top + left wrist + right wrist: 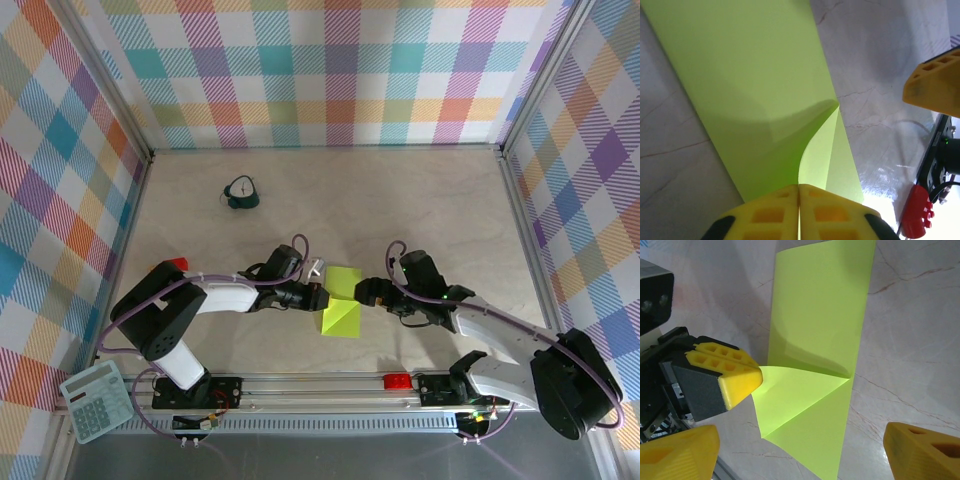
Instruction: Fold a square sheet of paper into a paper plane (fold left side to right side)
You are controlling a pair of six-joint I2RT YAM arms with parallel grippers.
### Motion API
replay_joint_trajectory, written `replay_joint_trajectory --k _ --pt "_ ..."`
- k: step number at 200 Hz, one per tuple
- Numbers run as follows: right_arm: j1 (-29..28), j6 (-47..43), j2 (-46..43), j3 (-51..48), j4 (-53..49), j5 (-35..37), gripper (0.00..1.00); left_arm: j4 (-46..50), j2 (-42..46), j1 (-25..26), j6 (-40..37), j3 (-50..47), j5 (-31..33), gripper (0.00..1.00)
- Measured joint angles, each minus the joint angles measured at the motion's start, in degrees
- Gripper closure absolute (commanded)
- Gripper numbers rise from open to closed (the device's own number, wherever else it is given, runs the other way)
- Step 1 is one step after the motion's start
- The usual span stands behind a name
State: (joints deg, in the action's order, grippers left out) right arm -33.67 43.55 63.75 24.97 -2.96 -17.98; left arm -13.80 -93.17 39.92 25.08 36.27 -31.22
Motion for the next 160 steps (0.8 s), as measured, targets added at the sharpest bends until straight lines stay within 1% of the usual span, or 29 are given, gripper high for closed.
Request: replay_joint_trajectory --k 36,73,105,139,150,160 --pt "0.00 0.61 3.82 0.00 3.89 -2.64 0.14 -2.51 5.42 0.00 1.11 -4.46 1.99 0.98" --pt "0.00 2.32 9.20 0.00 10.25 -6.60 0.17 -6.82 9.38 0.00 3.45 -9.07 3.96 0.98" --pt "-0.13 3.78 13.84 0.48 15.06 -9.31 0.21 -9.11 10.40 0.00 4.98 -11.37 5.05 0.98" --pt "-1.33 4.57 18.75 3.50 18.49 -10.88 0.26 -10.27 10.45 0.00 5.77 -11.69 5.42 0.98" --pt "-1.90 4.98 19.91 4.35 19.76 -11.30 0.27 -10.49 10.45 -0.02 5.81 -11.72 5.57 0.97" --pt "-2.36 5.27 20.92 4.98 20.76 -11.50 0.30 -10.58 10.45 -0.02 5.81 -11.72 5.77 0.94"
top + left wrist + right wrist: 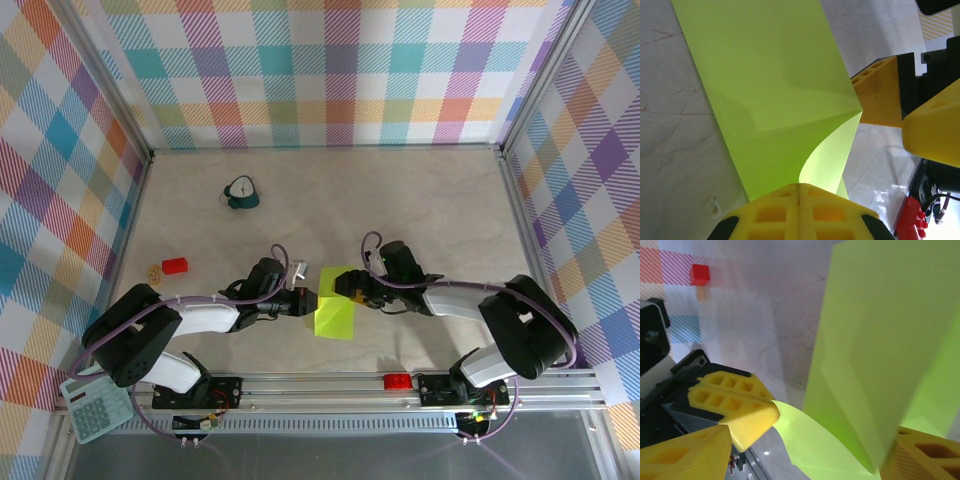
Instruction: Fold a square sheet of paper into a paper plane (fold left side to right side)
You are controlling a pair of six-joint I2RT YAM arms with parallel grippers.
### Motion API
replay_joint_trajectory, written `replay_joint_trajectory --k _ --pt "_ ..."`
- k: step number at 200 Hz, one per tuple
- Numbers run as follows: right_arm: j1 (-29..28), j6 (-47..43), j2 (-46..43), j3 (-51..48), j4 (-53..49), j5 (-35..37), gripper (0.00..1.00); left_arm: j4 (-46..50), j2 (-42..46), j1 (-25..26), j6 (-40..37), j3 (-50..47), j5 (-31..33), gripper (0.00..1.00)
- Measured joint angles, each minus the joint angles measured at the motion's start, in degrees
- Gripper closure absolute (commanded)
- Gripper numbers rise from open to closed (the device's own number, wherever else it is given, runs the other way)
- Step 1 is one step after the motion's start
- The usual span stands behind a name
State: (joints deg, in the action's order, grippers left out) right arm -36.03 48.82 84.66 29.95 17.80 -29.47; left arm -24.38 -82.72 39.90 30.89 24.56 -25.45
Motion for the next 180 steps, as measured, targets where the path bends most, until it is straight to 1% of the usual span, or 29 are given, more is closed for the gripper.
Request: replay_joint_trajectory --k 24,42,78,99,106,145,166,180 --pt "-0.63 0.50 2.12 0.98 1.60 -0.35 0.34 -0.17 -0.15 -0.07 0.63 -0.07 0.48 0.77" --pt "-0.76 0.57 2.64 1.03 2.12 -0.42 0.38 -1.11 -1.05 -0.26 0.90 -0.15 1.01 0.70" --pt "-0.81 0.76 2.64 1.05 2.10 -0.37 0.47 -1.07 -3.41 -0.46 1.11 -0.42 2.97 0.63" --pt "-0.83 0.79 2.80 1.05 1.95 -0.33 0.55 -1.55 -3.98 -0.81 1.36 -0.33 2.58 0.60" --pt "-0.83 0.83 2.95 1.05 1.84 -0.33 0.58 -1.75 -4.09 -0.85 1.49 -0.33 2.40 0.59" --pt "-0.81 1.36 3.69 1.03 1.25 0.13 0.83 -2.62 -4.28 -1.42 2.62 -0.33 0.94 0.55" --pt "-0.68 1.25 3.23 1.03 0.50 0.63 0.94 -2.67 -3.76 -1.57 3.21 -0.37 0.63 0.48" --pt "-0.20 0.74 1.66 1.03 -0.63 0.90 0.99 -2.08 -2.21 -2.03 3.19 -0.42 1.99 0.43"
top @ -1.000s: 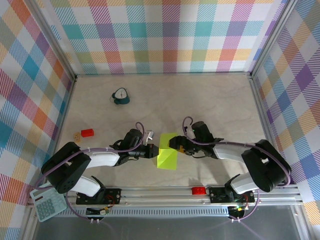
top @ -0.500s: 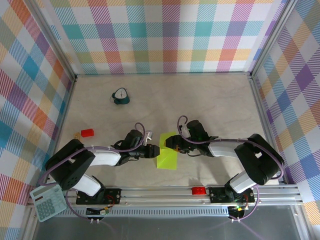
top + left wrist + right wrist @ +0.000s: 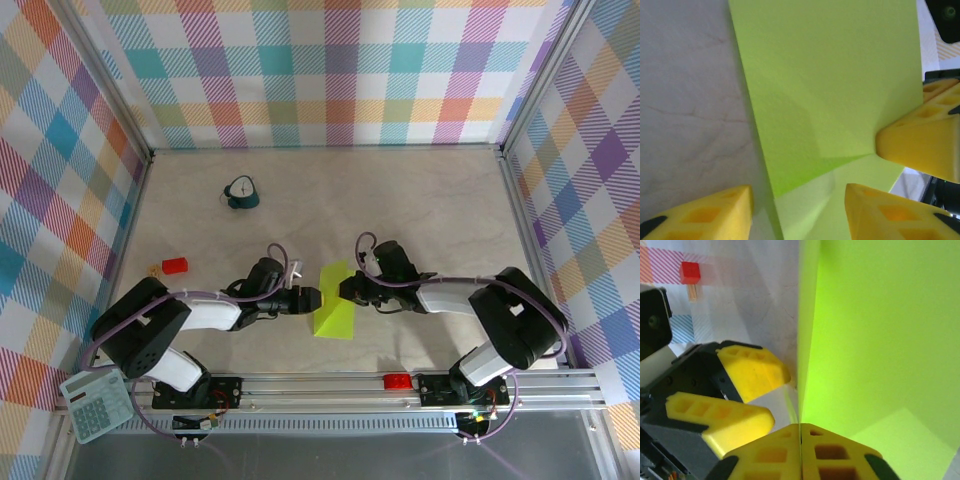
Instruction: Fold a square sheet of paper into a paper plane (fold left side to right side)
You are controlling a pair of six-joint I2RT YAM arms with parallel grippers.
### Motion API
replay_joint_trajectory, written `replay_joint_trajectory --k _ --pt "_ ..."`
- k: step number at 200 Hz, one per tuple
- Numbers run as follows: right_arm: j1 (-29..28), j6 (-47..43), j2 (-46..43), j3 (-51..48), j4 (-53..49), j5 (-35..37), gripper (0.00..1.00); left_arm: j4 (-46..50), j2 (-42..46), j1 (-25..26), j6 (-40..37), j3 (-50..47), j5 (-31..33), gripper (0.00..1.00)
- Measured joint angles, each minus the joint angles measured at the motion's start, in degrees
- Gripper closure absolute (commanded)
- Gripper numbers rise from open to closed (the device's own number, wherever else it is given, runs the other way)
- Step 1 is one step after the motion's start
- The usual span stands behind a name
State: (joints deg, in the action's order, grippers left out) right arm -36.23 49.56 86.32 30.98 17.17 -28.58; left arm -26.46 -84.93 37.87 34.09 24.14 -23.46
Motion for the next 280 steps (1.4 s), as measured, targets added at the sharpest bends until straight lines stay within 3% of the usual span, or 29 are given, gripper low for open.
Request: replay_joint_trajectory --k 58,94,135,214,246,280 --pt "5.14 -3.61 -14.25 0.00 -5.25 0.50 1.00 7.43 20.24 -2.86 -0.50 -0.02 4.55 0.12" --pt "7.65 -4.50 -24.83 0.00 -5.70 0.35 1.00 8.68 30.53 -5.20 0.90 -0.02 3.21 0.00" --pt "7.80 -4.15 -30.75 2.60 -3.45 -2.54 1.00 4.02 35.45 -5.46 4.92 0.52 -1.31 0.01" --pt "7.32 1.14 -29.42 5.25 6.86 -8.83 1.00 -1.51 28.72 -4.15 9.22 8.02 -11.30 0.08" --pt "6.01 2.32 -28.22 5.25 8.85 -9.60 1.00 -2.49 23.96 -1.66 10.21 10.78 -13.99 0.20" --pt "5.75 2.36 -27.93 5.25 9.81 -9.64 0.91 -3.78 21.94 -1.18 11.19 11.50 -14.86 0.37"
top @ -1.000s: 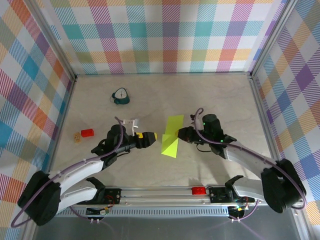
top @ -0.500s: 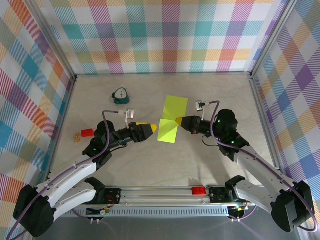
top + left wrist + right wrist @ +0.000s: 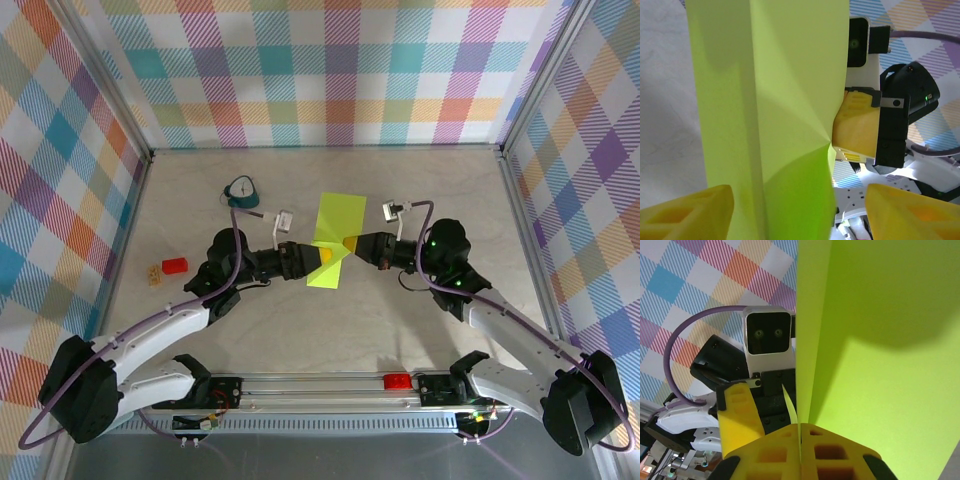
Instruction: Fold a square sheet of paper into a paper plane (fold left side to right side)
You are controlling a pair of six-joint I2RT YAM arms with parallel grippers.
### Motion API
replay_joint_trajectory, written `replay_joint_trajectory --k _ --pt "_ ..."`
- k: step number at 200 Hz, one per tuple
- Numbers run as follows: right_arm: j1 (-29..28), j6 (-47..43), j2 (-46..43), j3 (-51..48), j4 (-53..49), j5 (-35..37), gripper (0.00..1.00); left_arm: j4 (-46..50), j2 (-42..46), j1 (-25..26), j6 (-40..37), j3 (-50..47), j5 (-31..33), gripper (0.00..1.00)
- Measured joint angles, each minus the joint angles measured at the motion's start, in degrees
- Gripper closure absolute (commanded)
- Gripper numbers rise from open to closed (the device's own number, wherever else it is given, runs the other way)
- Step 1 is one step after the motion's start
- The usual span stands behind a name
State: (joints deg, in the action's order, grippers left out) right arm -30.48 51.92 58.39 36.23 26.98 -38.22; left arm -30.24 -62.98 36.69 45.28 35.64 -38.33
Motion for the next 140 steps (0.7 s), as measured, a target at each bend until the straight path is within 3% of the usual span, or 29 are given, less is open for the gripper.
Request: replay_joint_trajectory --k 16,69,112,140 --pt "0.00 -0.04 -0.09 0.00 -0.07 0.22 0.89 -0.48 -0.04 0.02 0.28 0.00 0.17 0.45" --pt "0.00 -0.76 -3.37 -0.04 -3.61 2.01 0.76 -0.24 0.48 0.04 0.28 0.00 1.92 0.87" --pt "0.00 -5.86 -8.79 0.31 -16.59 7.87 0.56 3.08 2.43 0.04 -0.81 0.07 3.52 0.98" --pt "0.00 -11.04 -11.78 3.21 -30.23 14.93 0.52 9.64 3.72 0.04 -4.39 0.81 5.18 1.00"
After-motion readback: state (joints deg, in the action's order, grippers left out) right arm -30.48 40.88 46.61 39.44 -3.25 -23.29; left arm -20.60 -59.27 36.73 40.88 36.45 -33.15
